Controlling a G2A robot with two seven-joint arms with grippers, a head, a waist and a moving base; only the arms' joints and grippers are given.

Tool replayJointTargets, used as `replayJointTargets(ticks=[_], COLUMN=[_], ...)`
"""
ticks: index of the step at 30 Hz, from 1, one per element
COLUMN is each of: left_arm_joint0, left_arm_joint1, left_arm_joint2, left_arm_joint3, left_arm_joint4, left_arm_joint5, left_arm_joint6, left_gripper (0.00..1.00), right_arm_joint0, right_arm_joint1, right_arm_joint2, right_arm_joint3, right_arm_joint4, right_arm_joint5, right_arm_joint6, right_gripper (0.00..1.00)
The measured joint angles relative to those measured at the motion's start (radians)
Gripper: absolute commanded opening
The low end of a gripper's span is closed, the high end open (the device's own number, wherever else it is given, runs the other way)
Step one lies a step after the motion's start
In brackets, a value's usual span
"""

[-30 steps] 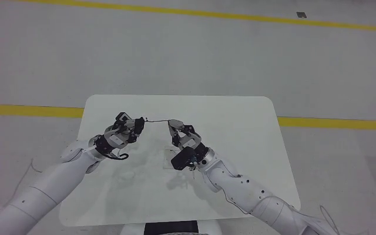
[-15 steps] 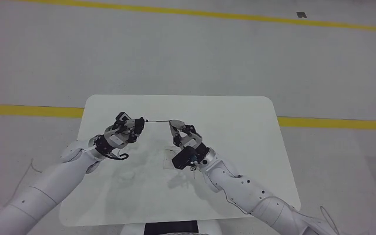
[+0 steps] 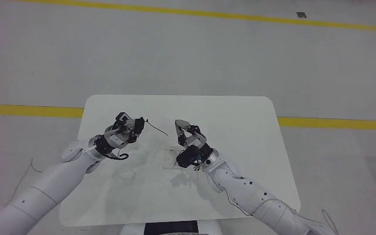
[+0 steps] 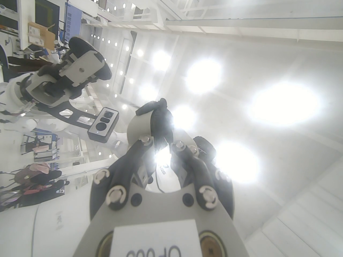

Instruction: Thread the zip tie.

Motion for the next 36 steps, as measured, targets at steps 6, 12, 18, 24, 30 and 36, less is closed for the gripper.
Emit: replayJointTargets(ticks=[6,12,18,24,30,36], left_arm_joint0=[0.000,0.000,0.000,0.000,0.004,0.010], left_arm_joint1=[0.000,0.000,0.000,0.000,0.007,0.017], left_arm_joint2=[0.000,0.000,0.000,0.000,-0.035,-0.078], left_arm_joint3=[0.000,0.000,0.000,0.000,-0.007,-0.010], left_arm_joint4=[0.000,0.000,0.000,0.000,0.103,0.238], left_arm_joint5=[0.000,0.000,0.000,0.000,0.011,-0.018], left_arm_joint6=[0.000,0.000,0.000,0.000,-0.013,-0.080], left_gripper=[0.00,0.00,0.00,0.00,0.00,0.00], right_arm_joint0=[-0.044,-0.066,-0.066,-0.074,-0.110,-0.136], right_arm_joint1=[0.006,0.017,0.017,0.015,0.024,0.037], right_arm_joint2=[0.059,0.051,0.051,0.060,0.164,0.246], right_arm_joint3=[-0.007,-0.031,-0.031,-0.040,-0.024,-0.013], right_arm_joint4=[0.000,0.000,0.000,0.020,0.316,0.487], right_arm_joint5=[0.000,-0.030,-0.027,-0.045,-0.306,-0.555], right_arm_joint6=[-0.009,-0.019,-0.019,-0.018,-0.135,-0.123], right_gripper=[0.00,1.00,1.00,1.00,1.00,1.00])
